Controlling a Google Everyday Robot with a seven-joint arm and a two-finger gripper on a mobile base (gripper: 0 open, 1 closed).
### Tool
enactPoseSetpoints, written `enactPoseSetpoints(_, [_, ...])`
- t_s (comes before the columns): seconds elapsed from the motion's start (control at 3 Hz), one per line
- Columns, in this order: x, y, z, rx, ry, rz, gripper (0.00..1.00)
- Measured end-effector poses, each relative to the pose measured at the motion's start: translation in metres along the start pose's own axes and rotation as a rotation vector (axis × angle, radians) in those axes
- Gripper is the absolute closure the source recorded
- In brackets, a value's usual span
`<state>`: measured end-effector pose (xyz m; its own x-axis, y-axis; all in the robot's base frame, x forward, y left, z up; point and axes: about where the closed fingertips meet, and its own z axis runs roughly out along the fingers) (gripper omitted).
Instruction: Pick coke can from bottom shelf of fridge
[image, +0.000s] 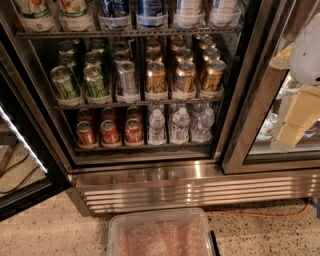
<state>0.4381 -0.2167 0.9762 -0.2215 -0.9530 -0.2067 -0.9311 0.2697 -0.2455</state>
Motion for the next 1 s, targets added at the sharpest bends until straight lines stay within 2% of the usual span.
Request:
enactPoseSetpoints(0.33, [0.001, 0.002, 0.002, 0.008, -0.007, 0.008, 0.0])
enactPoseSetpoints(0.67, [0.014, 0.015, 0.034, -0.026, -0.036, 0.063, 0.0])
enactPoseSetpoints(1.0, [0.015, 0.048, 0.103, -0.132, -0.14, 0.162, 0.0])
